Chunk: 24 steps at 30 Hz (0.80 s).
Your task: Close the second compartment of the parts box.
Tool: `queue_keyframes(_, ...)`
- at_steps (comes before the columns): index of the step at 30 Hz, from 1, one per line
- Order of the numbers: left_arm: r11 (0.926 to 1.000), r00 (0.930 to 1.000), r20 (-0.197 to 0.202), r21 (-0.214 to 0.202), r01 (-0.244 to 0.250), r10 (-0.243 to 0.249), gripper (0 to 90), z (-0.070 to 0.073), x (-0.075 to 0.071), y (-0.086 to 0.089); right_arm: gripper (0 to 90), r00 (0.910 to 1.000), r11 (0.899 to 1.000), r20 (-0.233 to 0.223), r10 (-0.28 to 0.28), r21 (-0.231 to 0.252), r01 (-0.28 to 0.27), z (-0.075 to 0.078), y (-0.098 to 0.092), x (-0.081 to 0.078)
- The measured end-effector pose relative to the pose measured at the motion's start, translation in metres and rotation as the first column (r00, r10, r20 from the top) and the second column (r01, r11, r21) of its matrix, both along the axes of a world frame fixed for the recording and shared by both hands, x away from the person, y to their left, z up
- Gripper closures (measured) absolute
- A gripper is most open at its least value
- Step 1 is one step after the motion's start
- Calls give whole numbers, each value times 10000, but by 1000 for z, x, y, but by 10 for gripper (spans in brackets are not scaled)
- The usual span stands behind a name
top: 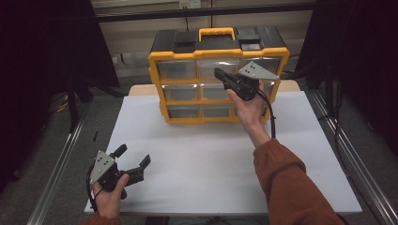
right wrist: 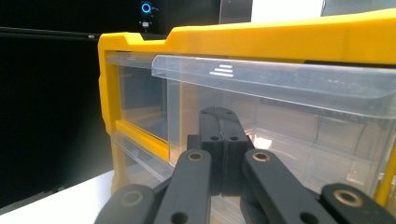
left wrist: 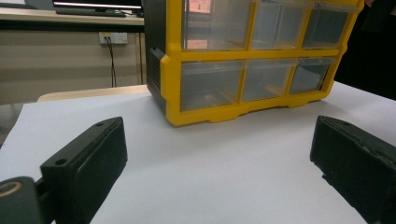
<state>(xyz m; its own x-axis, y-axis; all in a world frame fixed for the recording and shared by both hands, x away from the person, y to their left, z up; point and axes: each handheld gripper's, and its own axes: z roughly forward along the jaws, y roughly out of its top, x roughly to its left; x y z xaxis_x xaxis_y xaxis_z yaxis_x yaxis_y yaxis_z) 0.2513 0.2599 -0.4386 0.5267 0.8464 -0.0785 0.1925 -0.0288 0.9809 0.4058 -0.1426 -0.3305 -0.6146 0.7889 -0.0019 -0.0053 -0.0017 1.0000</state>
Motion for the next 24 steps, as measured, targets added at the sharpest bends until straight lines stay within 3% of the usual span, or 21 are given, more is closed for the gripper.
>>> queue_keyframes(3, 9999, 10000, 46, -155, -16, 16, 41, 0, 0, -1, 900, 10000, 10000, -23, -86, 38, 86, 0, 0, 1)
queue_keyframes(5, 10000, 10000, 22, 84, 54, -54, 41, 0, 0, 0, 900, 10000, 10000, -13, -40, 2, 40, 0, 0, 2)
queue_keyframes(6, 9998, 10000, 31, -191, -58, 59, 41, 0, 0, -2, 900, 10000, 10000, -54, -80, 37, 80, 0, 0, 2)
queue_keyframes(8, 10000, 10000, 18, -38, 36, -35, 41, 0, 0, 0, 900, 9999, 9999, -53, -125, 23, 125, 0, 0, 3)
queue_keyframes(11, 9998, 10000, 36, -201, -17, 17, 41, 0, 0, -2, 900, 9999, 9999, -83, -138, 42, 138, -1, 0, 4)
queue_keyframes(15, 10000, 10000, 30, 10, 40, -40, 41, 0, 0, 0, 900, 9999, 9999, -87, -139, 50, 140, -1, 0, 6)
queue_keyframes(24, 10000, 10000, -4, -21, -12, 12, 41, 0, 0, 0, 900, 9995, 9996, -128, -273, -16, 273, -1, 0, 9)
